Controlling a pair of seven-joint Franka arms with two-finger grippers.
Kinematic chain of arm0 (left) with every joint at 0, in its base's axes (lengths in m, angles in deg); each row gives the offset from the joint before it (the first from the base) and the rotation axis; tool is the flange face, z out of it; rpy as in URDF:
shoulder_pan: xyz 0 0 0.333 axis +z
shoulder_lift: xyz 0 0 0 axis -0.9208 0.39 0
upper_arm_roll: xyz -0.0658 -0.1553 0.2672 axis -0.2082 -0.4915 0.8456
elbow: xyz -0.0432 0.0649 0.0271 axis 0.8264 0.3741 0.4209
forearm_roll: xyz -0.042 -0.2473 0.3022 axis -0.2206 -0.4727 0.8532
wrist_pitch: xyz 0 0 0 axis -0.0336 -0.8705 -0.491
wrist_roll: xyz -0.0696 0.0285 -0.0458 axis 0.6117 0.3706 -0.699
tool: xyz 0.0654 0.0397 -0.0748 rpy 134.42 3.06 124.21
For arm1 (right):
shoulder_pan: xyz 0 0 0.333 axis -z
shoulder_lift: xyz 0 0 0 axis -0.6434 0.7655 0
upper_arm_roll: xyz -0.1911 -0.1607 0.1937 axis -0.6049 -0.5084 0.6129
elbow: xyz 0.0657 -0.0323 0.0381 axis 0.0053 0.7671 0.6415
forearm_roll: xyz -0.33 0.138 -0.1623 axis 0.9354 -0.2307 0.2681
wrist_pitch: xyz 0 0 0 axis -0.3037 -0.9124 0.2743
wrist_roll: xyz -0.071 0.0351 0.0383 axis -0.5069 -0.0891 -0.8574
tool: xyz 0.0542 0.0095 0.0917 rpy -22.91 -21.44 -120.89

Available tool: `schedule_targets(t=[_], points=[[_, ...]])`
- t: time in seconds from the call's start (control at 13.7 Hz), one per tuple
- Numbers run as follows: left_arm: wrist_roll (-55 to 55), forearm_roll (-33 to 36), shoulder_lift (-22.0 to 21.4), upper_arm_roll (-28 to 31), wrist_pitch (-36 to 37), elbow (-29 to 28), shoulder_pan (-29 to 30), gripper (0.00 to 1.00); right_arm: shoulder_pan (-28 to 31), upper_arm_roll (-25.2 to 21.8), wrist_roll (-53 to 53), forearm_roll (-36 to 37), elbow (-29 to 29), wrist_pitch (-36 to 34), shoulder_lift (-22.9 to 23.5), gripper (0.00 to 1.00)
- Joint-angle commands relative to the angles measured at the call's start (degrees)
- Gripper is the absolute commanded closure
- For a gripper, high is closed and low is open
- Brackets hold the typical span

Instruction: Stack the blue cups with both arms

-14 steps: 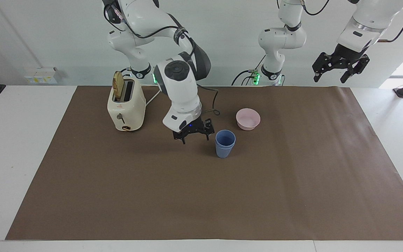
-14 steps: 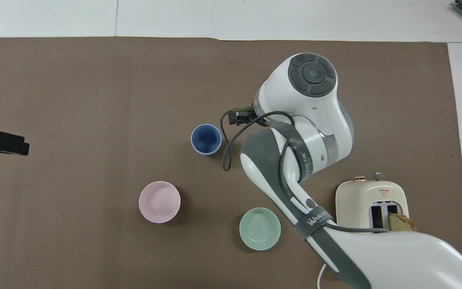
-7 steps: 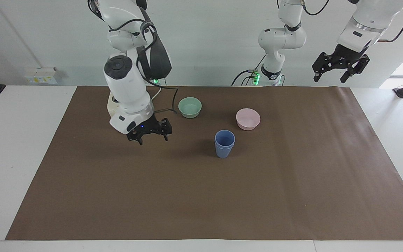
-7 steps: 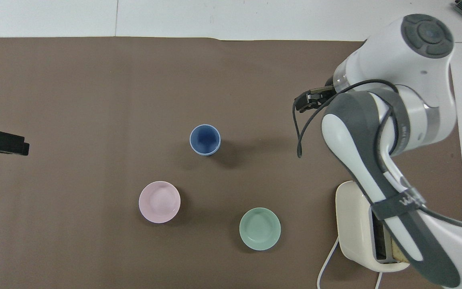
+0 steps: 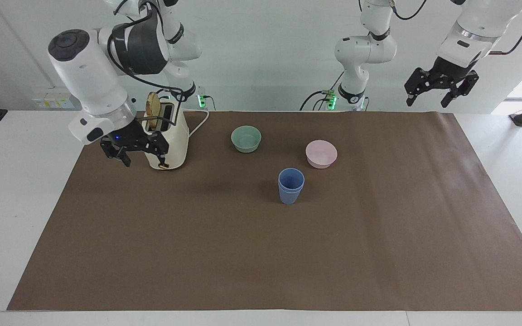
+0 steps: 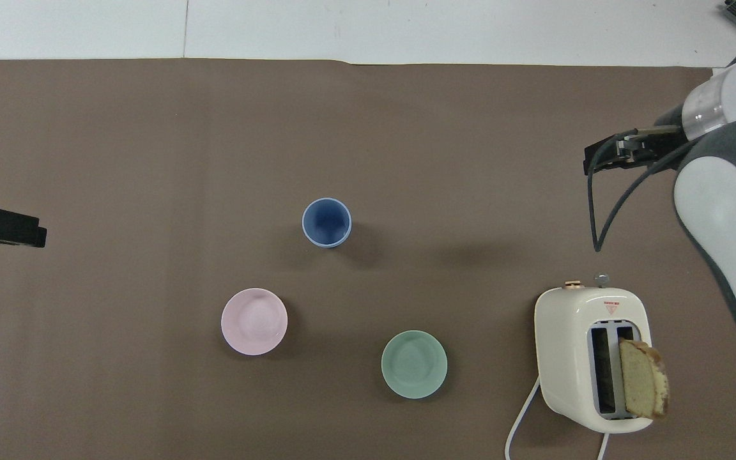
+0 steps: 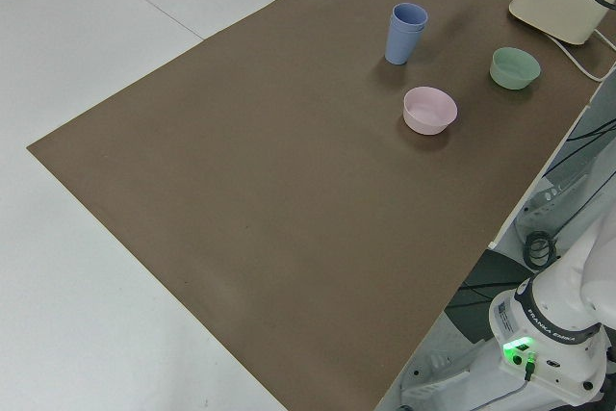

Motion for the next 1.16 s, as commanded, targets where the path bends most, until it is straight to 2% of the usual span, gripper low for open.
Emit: schedule_targets(t=[0.0, 0.44, 1.09], points=[[0.10, 0.38, -0.65, -0.23, 0.58, -0.27, 0.44, 0.00, 2.34, 0.54, 0.73, 2.99, 1.05, -1.42, -2.67, 0.00], [0.10, 0.38, -0.65, -0.23, 0.58, -0.27, 0.44, 0.00, 5.51, 0.46, 0.73, 2.90, 0.88, -5.20, -6.45, 0.00], [-0.07, 0.38, -0.65, -0.23, 0.49, -0.27, 0.35, 0.00, 5.86, 0.37, 0.73, 2.82, 0.79, -5.38, -6.72, 0.00]])
